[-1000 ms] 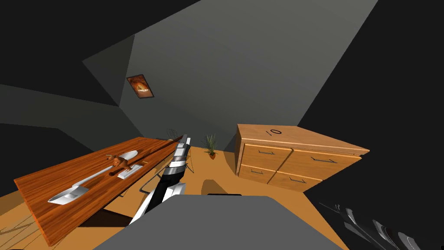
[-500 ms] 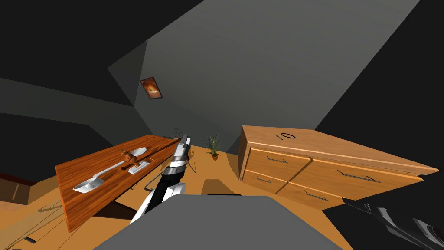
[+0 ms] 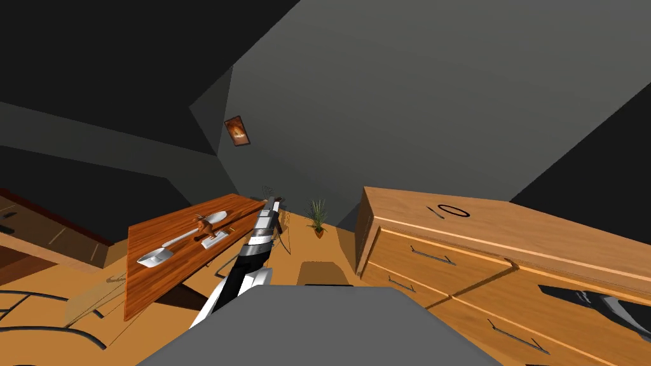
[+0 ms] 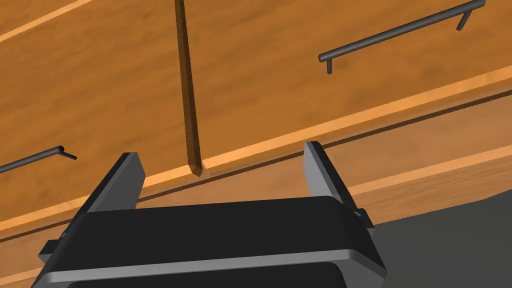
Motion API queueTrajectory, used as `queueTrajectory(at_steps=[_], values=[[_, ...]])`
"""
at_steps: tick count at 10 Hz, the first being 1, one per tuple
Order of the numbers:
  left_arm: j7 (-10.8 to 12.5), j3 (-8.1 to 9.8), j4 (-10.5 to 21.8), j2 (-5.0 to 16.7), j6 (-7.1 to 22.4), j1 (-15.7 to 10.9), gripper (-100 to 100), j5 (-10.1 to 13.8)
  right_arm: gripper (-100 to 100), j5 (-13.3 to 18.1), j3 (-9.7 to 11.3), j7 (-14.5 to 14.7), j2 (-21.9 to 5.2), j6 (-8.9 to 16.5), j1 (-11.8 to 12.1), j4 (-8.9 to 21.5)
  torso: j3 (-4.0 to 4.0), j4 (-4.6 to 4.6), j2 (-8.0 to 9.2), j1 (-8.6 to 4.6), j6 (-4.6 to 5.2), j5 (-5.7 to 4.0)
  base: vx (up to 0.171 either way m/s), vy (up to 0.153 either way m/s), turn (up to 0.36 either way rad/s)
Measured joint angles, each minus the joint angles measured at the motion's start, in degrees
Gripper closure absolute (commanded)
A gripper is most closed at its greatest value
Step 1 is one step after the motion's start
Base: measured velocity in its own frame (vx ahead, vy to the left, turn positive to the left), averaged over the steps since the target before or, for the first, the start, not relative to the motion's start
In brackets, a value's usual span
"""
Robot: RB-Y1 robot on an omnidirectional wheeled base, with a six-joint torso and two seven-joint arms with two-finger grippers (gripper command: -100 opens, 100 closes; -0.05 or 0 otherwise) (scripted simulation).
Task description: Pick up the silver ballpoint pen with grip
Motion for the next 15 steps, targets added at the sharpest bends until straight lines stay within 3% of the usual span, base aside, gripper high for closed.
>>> queueTrajectory(at_steps=[1,2,3,5,10,11,12,15], values=[[0.00,0.00,0.00,0.00,0.00,0.00,0,0.00,-100,0.22,0.33,0.74,-1.11,0.01,-0.02,1.41,-0.08,-0.03,-0.14,-0.06,-0.01,0.00,0.244,-0.030,0.318],[0.00,0.00,0.00,0.00,0.00,0.01,0,0.00,-100,3.64,0.70,-0.11,-0.62,-0.95,-2.33,5.04,-0.20,-0.08,-0.34,-0.05,-0.05,-0.03,0.184,-0.028,0.142],[0.00,0.00,0.00,0.00,0.00,0.01,0,0.00,-100,3.85,0.83,-0.09,-0.91,-1.28,-2.38,5.76,-0.13,-0.06,-0.21,-0.01,0.04,-0.02,0.076,-0.025,-0.012],[0.00,0.00,0.00,0.01,0.00,0.00,0,0.00,-100,0.93,1.06,2.25,-2.65,-0.47,-0.04,4.34,-0.09,-0.03,-0.17,-0.12,-0.08,-0.02,0.215,-0.085,0.299],[0.00,0.01,0.00,0.01,0.00,0.01,0,0.00,-100,4.14,1.29,3.94,-1.55,-1.43,-1.54,7.53,-0.12,-0.05,-0.17,-0.20,0.05,-0.08,0.165,-0.086,0.134],[0.00,0.01,0.00,0.00,0.00,0.00,0,0.00,0,4.20,1.28,4.02,-1.53,-1.44,-1.57,7.55,0.07,0.02,0.16,-0.01,0.10,-0.04,0.015,-0.009,0.002],[0.00,0.00,0.00,0.00,0.00,0.00,0,0.00,-100,4.19,1.28,4.01,-1.54,-1.44,-1.57,7.55,0.23,0.09,0.41,0.14,0.11,0.00,-0.041,-0.023,0.114],[0.00,0.00,0.00,-0.01,0.00,-0.02,0,0.00,-100,8.51,3.13,0.25,-0.34,-0.78,-6.15,8.81,0.58,0.25,1.00,0.19,0.16,0.02,-0.109,-0.013,0.097]])
